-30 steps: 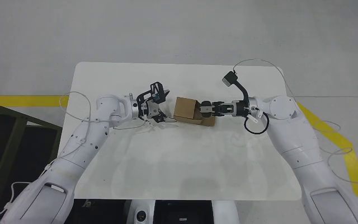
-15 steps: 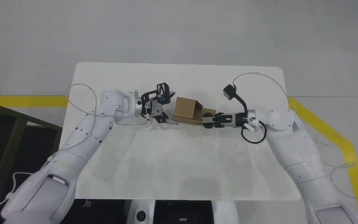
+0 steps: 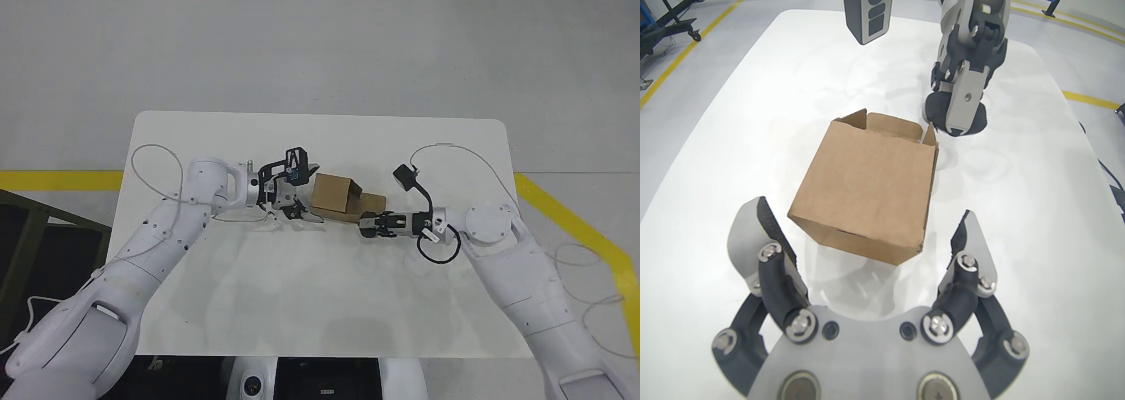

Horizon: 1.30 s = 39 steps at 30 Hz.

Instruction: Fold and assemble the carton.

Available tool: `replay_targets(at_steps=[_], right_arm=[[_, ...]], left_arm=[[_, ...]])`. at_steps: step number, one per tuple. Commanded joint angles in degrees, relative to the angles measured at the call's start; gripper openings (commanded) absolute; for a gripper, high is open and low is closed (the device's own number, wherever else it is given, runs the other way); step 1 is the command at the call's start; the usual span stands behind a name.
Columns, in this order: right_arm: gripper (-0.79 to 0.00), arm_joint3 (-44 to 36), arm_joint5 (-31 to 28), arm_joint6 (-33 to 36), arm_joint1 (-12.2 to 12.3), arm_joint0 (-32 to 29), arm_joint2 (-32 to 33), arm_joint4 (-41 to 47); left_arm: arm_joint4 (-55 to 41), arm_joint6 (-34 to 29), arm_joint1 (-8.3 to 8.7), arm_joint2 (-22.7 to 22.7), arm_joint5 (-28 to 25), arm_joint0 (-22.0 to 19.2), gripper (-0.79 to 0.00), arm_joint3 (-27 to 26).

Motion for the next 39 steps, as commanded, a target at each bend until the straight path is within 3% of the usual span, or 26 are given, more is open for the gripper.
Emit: replay_targets(at_steps=[1, 27, 39], right_arm=[[-0.785, 0.8, -0.5, -0.9, -0.3, 0.7, -0.7, -0.1], [-0.785, 13.4, -8.2, -6.1, -5.0, 10.4, -9.6, 1.8], [-0.785, 11.9, -8.0, -3.2, -2.6, 8.2, -3.5, 0.2]], left_arm=[[-0.1, 0.2, -0.13, 0.3, 0.0, -0.2, 0.000, 0.2], [-2.2, -2.0, -1.18, 1.1, 0.0, -0.1, 0.000, 1.5], [-3.9, -3.9, -1.64, 0.0, 0.4, 0.0, 0.000, 1.8]])
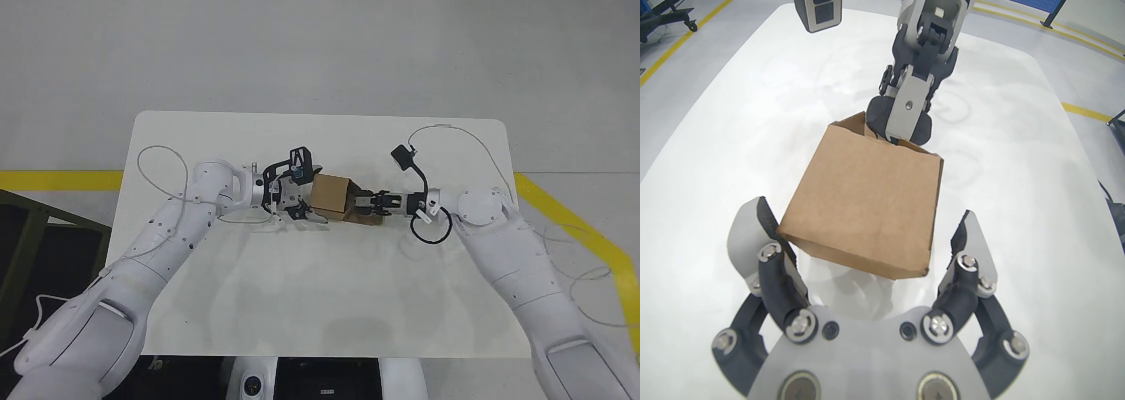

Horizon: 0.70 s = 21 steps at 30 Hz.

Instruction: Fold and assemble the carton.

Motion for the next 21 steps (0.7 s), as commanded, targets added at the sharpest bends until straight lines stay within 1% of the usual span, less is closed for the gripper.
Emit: replay_targets(at_steps=[1, 6, 11, 21], right_arm=[[-0.785, -0.3, 0.5, -0.2, 0.3, -0.6, 0.9, -0.4], [-0.785, -0.3, 1.7, -0.7, 0.4, -0.1, 0.8, -2.1], [-0.785, 1.1, 1.6, -1.1, -0.5, 1.8, -1.0, -1.5], [-0.785, 3.8, 0.9, 0.3, -2.5, 4.7, -5.3, -0.3]], left_arm=[[-0.1, -0.3, -0.06, -0.1, 0.0, 0.0, 0.000, 0.0], [-0.3, -0.8, -0.19, -0.5, -0.1, 0.3, 0.000, -0.1], [-0.4, -1.1, -0.27, -0.9, -0.1, 0.5, 0.000, -0.1], [-0.2, -1.6, -0.39, -1.7, -0.3, 0.7, 0.000, -0.3]])
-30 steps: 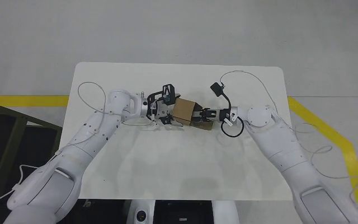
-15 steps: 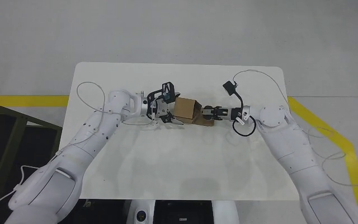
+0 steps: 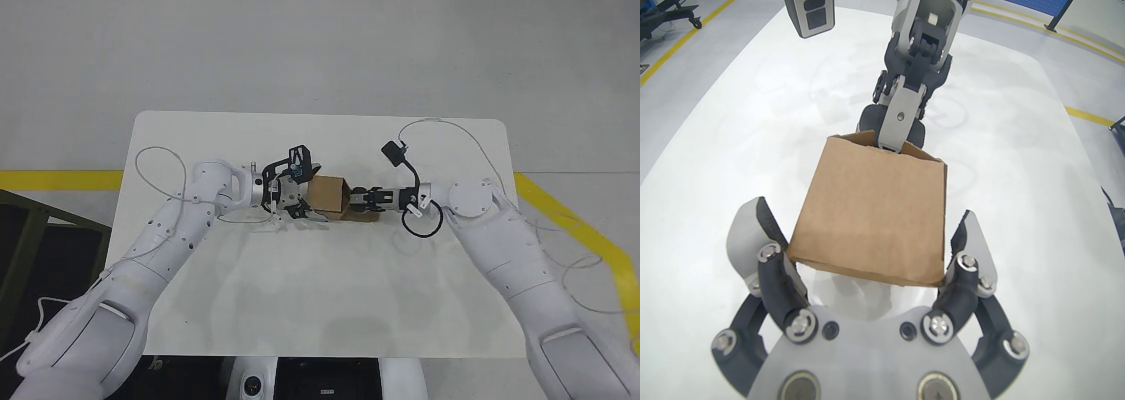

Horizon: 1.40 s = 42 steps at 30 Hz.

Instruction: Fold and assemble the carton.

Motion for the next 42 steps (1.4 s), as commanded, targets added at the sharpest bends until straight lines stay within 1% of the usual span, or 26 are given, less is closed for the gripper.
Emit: replay_targets(at_steps=[1, 13, 26, 29, 32, 38, 39, 40, 41, 42], right_arm=[[-0.785, 0.4, -0.2, 0.1, -0.4, 0.4, -0.8, 0.3], [-0.785, 4.1, -2.0, -0.1, -2.7, 2.8, -4.2, 1.8], [-0.785, 7.6, -4.3, 0.7, -4.3, 3.8, -5.4, 4.2], [-0.785, 8.0, -4.7, 1.5, -4.3, 3.8, -5.2, 4.6], [-0.785, 8.1, -4.2, 1.6, -4.0, 4.1, -4.7, 2.7], [-0.785, 5.7, -3.1, 3.7, -2.4, 3.2, -1.4, 1.7], [-0.770, 5.1, -2.8, 4.2, -1.9, 2.9, -0.6, 1.5], [-0.686, 4.4, -2.6, 4.7, -1.5, 2.4, 0.3, 1.3], [-0.631, 3.7, -2.3, 5.3, -1.0, 2.0, 1.2, 1.0], [-0.594, 2.8, -1.9, 5.9, -0.5, 1.4, 2.2, 0.8]], left_arm=[[0.2, -0.1, -0.05, 0.0, 0.1, 0.0, 0.000, -0.1], [0.5, -0.4, -0.37, -0.5, 0.0, 0.3, 0.000, -0.1], [0.2, -1.0, -0.63, -1.0, -0.1, 0.4, 0.000, 0.3], [0.0, -1.2, -0.68, -1.1, -0.1, 0.4, 0.000, 0.4], [0.0, -1.4, -0.72, -1.3, 0.0, 0.5, 0.000, 0.4], [0.2, -1.6, -0.79, -1.6, 0.1, 0.7, 0.000, 0.2], [0.2, -1.5, -0.80, -1.6, 0.1, 0.7, 0.000, 0.2], [0.2, -1.5, -0.81, -1.7, 0.2, 0.8, 0.000, 0.2], [0.2, -1.5, -0.82, -1.8, 0.2, 0.8, 0.000, 0.2], [0.2, -1.5, -0.82, -1.9, 0.2, 0.8, 0.000, 0.1]])
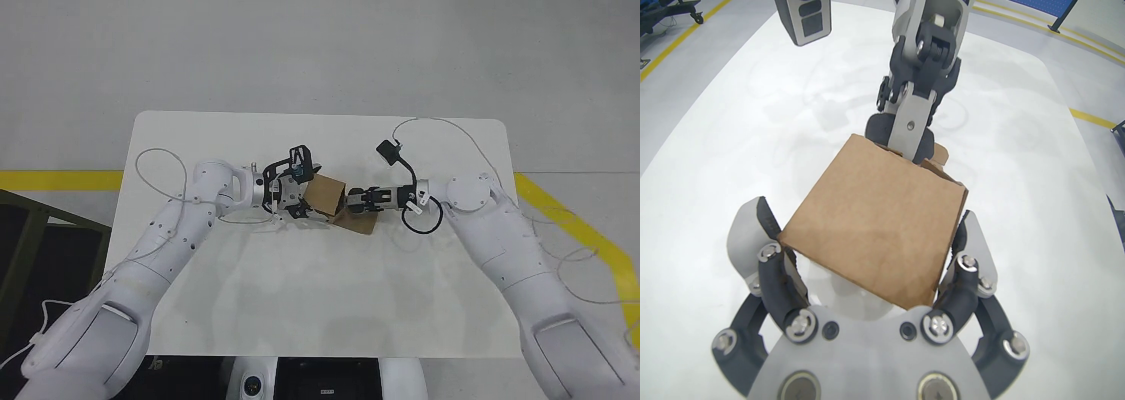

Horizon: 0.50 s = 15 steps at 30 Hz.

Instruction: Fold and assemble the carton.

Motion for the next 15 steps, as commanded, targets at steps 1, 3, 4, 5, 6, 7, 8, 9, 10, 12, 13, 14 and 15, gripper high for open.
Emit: replay_targets(at_steps=[1, 3, 4, 5, 6, 7, 8, 9, 10, 12, 13, 14, 15], right_arm=[[-0.585, -1.7, 0.7, 0.9, 1.0, -1.1, 2.0, -0.6], [-0.560, -3.8, 1.7, 1.8, 2.0, -2.6, 4.0, -1.3], [-0.560, -4.8, 2.3, 2.2, 2.5, -3.5, 5.1, -1.7], [-0.563, -5.9, 3.1, 2.8, 3.0, -4.3, 6.1, -2.4], [-0.560, -7.1, 3.7, 3.3, 3.5, -5.2, 7.0, -2.8], [-0.560, -8.3, 4.3, 3.6, 4.0, -6.2, 8.0, -3.2], [-0.557, -9.4, 5.0, 4.0, 4.4, -7.1, 8.8, -3.7], [-0.554, -10.6, 5.6, 4.2, 4.8, -8.1, 9.7, -4.1], [-0.551, -11.5, 6.1, 4.4, 5.1, -9.1, 10.4, -4.3], [-0.533, -13.2, 7.1, 4.5, 5.7, -10.7, 11.5, -4.8], [-0.517, -14.0, 7.4, 4.4, 5.9, -11.4, 12.0, -5.0], [-0.508, -14.6, 7.8, 4.3, 6.1, -12.0, 12.5, -5.4], [-0.496, -15.3, 8.1, 4.1, 6.3, -12.5, 12.9, -6.0]], left_arm=[[0.0, 0.0, -0.02, -0.1, 0.0, 0.1, 0.000, -0.1], [0.0, -0.1, -0.06, -0.2, 0.1, 0.2, 0.000, -0.2], [0.0, -0.1, -0.09, -0.2, 0.2, 0.2, 0.000, -0.3], [0.0, -0.2, -0.11, -0.2, 0.2, 0.2, 0.000, -0.3], [0.0, -0.2, -0.14, -0.3, 0.2, 0.3, 0.000, -0.4], [-0.1, -0.3, -0.16, -0.3, 0.2, 0.3, 0.000, -0.4], [-0.1, -0.3, -0.18, -0.3, 0.2, 0.4, 0.000, -0.4], [-0.1, -0.4, -0.20, -0.3, 0.1, 0.4, 0.000, -0.5], [-0.1, -0.5, -0.22, -0.4, 0.1, 0.4, 0.000, -0.5], [-0.1, -0.6, -0.26, -0.4, 0.1, 0.4, 0.000, -0.5], [-0.1, -0.6, -0.27, -0.5, 0.1, 0.5, 0.000, -0.6], [-0.1, -0.6, -0.29, -0.5, 0.1, 0.5, 0.000, -0.6], [-0.1, -0.7, -0.30, -0.5, 0.1, 0.5, 0.000, -0.6]])
